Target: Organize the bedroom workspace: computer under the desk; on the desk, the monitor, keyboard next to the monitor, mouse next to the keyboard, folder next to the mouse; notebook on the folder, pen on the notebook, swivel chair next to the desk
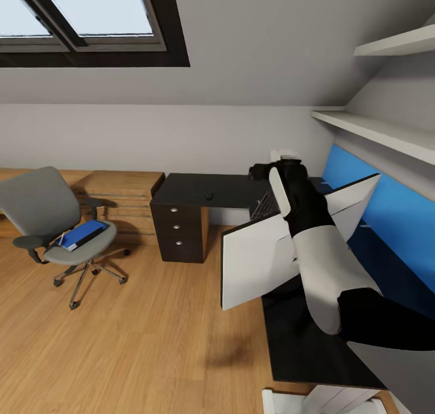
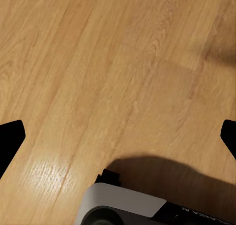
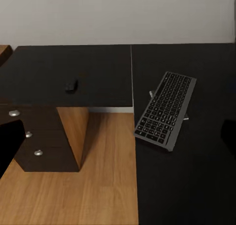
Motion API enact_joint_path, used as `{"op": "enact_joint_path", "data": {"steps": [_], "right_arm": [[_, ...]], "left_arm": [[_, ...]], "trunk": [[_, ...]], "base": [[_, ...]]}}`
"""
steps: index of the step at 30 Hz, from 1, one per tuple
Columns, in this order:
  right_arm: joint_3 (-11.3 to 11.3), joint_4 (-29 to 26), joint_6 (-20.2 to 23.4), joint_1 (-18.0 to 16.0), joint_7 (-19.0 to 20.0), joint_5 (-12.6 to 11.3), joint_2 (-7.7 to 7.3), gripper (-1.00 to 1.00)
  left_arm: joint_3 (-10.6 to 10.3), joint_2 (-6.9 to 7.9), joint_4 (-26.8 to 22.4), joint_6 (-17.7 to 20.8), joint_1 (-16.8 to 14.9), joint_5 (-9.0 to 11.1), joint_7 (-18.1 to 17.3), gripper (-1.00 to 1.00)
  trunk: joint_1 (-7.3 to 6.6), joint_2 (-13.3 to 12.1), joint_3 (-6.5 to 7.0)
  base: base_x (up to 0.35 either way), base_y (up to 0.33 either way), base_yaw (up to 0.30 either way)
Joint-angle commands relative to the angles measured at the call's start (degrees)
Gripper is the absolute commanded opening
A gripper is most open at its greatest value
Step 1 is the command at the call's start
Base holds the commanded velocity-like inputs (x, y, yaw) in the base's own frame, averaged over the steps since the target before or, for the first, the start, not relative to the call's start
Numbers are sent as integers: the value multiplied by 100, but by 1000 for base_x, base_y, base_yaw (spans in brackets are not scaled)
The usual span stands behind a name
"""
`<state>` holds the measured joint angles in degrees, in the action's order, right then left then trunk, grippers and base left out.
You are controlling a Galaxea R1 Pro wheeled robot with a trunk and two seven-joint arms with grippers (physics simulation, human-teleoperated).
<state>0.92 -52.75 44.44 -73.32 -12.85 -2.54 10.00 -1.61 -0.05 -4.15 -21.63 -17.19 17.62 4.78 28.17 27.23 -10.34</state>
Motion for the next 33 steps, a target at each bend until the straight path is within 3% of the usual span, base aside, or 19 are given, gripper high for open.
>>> {"op": "enact_joint_path", "data": {"steps": [1, 10, 17, 27, 33], "right_arm": [[12, -67, 13, -6, -40, -34, 0, 100], [16, -1167, -24, 54, -58, -269, 0, 100], [-217, -2134, 7, 538, -70, -394, 0, 100], [-263, -2300, -47, 1466, -16, -415, 0, 100], [-260, -2310, -343, 2002, -6, -414, -161, 100]], "left_arm": [[-21, -1, 2, -17, -4, 12, 19, 100], [-23, -4, 2, -17, -4, 13, 8, 100], [-23, -12, 2, -14, -4, 13, 6, 100], [-28, -14, 9, -9, -4, 13, 6, 100], [-32, -20, 11, -8, -4, 13, 4, 100]], "trunk": [[3, 10, -11], [3, 10, -11], [3, 10, -11], [3, 10, -11], [3, 10, -11]], "base": [[0, 0, 0], [0, 0, 0], [-145, 0, 0], [-301, 0, 0], [-317, 0, 0]]}}
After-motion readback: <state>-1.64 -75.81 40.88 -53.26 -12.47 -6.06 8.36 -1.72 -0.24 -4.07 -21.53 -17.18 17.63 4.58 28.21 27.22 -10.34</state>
